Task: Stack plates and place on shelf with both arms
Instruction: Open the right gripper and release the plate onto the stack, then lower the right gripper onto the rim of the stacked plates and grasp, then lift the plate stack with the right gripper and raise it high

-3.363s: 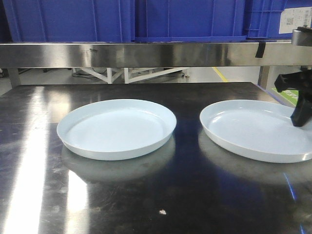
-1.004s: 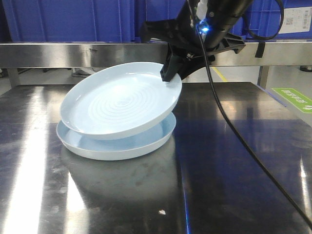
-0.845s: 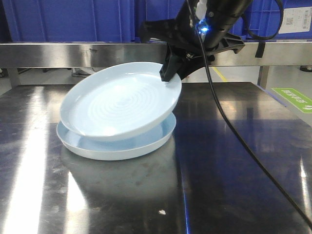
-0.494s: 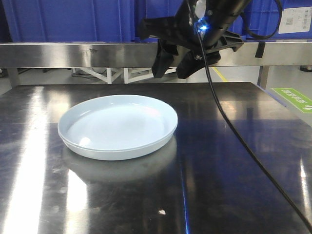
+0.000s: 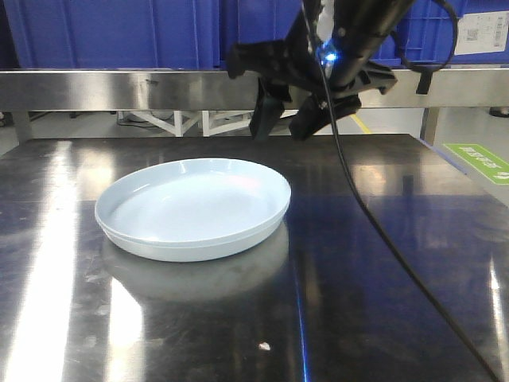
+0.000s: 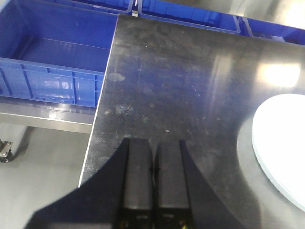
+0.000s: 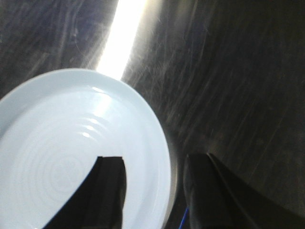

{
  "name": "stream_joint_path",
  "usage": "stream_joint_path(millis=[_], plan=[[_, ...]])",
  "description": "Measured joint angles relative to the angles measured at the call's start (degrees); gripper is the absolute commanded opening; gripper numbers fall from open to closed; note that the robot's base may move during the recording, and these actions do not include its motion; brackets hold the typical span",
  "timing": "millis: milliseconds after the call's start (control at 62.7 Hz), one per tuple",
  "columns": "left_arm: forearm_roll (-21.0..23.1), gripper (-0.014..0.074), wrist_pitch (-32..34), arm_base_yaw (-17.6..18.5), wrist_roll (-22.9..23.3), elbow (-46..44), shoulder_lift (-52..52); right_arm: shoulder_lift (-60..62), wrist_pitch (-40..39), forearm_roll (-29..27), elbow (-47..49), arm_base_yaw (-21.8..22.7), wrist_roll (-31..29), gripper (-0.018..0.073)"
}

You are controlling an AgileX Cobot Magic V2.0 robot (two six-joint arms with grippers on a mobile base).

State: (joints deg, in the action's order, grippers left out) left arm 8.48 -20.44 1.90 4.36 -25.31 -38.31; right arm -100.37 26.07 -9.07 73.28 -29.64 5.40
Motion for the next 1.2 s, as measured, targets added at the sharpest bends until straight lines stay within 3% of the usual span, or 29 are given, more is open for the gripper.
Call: stream_joint_path(millis=[845,972,1132,1195], plan=[[0.0,0.009,0.0,0.0,0.0,0.0,0.0,-7.1,0.4,0.5,0.1,0.0,0.0,0.0398],[0.0,0.009,0.0,0.0,0.0,0.0,0.0,-7.1,0.4,0.5,0.1,0.0,0.0,0.031],[0.0,0.009,0.0,0.0,0.0,0.0,0.0,-7.1,0.3,0.5,0.1,0.0,0.0,0.0034],[0.0,0.009,0.0,0.0,0.0,0.0,0.0,-7.1,0.1,0.1,0.5,0.0,0.1,0.0068]])
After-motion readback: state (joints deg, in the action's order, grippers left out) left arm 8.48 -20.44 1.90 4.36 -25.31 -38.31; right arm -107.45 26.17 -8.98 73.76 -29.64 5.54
